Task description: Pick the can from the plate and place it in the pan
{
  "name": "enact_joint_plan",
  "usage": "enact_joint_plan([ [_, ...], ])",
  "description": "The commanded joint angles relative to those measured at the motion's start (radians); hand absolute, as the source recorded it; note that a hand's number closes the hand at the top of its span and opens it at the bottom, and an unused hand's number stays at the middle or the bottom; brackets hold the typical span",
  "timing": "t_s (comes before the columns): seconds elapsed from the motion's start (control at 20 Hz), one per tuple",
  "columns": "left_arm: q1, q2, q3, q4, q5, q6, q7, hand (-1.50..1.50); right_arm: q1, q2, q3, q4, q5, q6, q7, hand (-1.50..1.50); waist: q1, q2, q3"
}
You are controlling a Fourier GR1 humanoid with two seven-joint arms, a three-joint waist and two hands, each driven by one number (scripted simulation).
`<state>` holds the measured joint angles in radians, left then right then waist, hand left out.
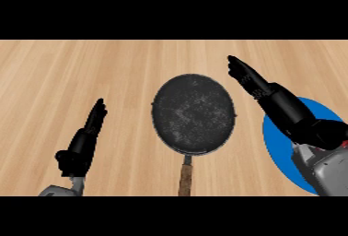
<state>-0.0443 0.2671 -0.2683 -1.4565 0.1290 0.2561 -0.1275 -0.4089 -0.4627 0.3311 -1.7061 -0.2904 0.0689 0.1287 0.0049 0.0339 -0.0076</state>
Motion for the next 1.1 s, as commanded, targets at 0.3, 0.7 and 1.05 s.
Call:
enact_joint_plan([
  [0.3, 0.061, 0.121, 0.051, 0.047, -0.063, 0.029, 0.082, 0.0, 0.173, -0.361, -0.274, 0.204, 0.146, -0.022, 0.01, -1.5, -0.064, -0.023, 0.0],
  [0.7, 0.11, 0.188, 0.064, -0.059, -0.048, -0.006, 0.19, 0.0, 0.484, -0.464, -0.624, 0.342, -0.078, -0.023, 0.098, -1.5, -0.047, -0.042, 0.009],
  [1.05, 0.141, 0.188, 0.04, -0.133, -0.073, -0.014, 0.219, 0.0, 0.536, -0.622, -0.599, 0.351, -0.01, 0.214, 0.059, -1.5, -0.001, -0.036, 0.008],
])
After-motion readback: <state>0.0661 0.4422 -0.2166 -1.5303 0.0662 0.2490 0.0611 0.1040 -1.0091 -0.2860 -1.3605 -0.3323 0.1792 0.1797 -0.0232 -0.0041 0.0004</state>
